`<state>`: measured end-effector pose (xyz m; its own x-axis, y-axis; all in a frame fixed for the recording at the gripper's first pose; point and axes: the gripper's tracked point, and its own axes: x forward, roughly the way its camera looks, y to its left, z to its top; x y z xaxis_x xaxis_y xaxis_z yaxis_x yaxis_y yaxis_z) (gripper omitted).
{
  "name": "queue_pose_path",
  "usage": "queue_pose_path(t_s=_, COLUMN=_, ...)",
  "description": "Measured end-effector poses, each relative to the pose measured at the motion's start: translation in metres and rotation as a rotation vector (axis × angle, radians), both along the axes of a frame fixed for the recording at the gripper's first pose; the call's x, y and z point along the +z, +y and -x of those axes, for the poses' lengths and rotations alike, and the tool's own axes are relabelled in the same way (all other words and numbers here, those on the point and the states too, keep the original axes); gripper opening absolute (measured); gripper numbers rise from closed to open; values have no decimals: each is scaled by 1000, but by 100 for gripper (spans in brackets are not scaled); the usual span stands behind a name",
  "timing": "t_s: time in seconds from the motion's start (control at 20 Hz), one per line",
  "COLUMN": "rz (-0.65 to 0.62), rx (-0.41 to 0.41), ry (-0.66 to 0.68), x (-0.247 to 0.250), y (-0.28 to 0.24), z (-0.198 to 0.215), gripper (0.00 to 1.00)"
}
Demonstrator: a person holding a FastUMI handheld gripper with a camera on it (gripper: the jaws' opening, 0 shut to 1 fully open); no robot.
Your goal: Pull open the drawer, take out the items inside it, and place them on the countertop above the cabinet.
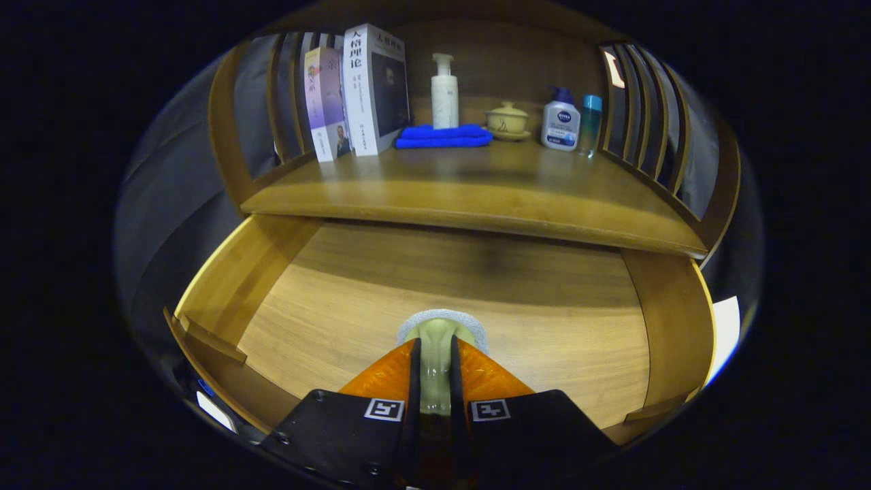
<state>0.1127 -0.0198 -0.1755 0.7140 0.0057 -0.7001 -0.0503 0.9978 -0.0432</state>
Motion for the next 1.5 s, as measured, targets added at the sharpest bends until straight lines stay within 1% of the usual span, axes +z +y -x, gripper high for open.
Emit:
queue_pose_path(t_s=0.15, rz=-7, rx=-4, ry=-108, x=27, y=3, z=-5, gripper=22)
queue_pose_path(t_s=0.3, rz=-20, rx=8, ry=-204, x=54, y=8, z=-7, gripper=22)
queue_pose_path(t_s=0.65, rz=-39, rx=14, ry=-337, x=113, y=5, z=-27, gripper=21)
queue_pose_path(t_s=0.9, rz=-89, rx=-15, ry=-364, x=139, y=2, z=-57, gripper=21)
queue_pose_path(t_s=1.1, rz=-114, rx=-48, ry=-367, x=152, y=-3, z=-90, gripper=21)
queue_pose_path(t_s=1.3, rz=-120, rx=-73, ry=-355, x=153, y=-10, z=-122, gripper=21)
queue_pose_path(t_s=1.5, rz=-109, rx=-121, ry=-315, x=135, y=-27, z=-148, gripper=21)
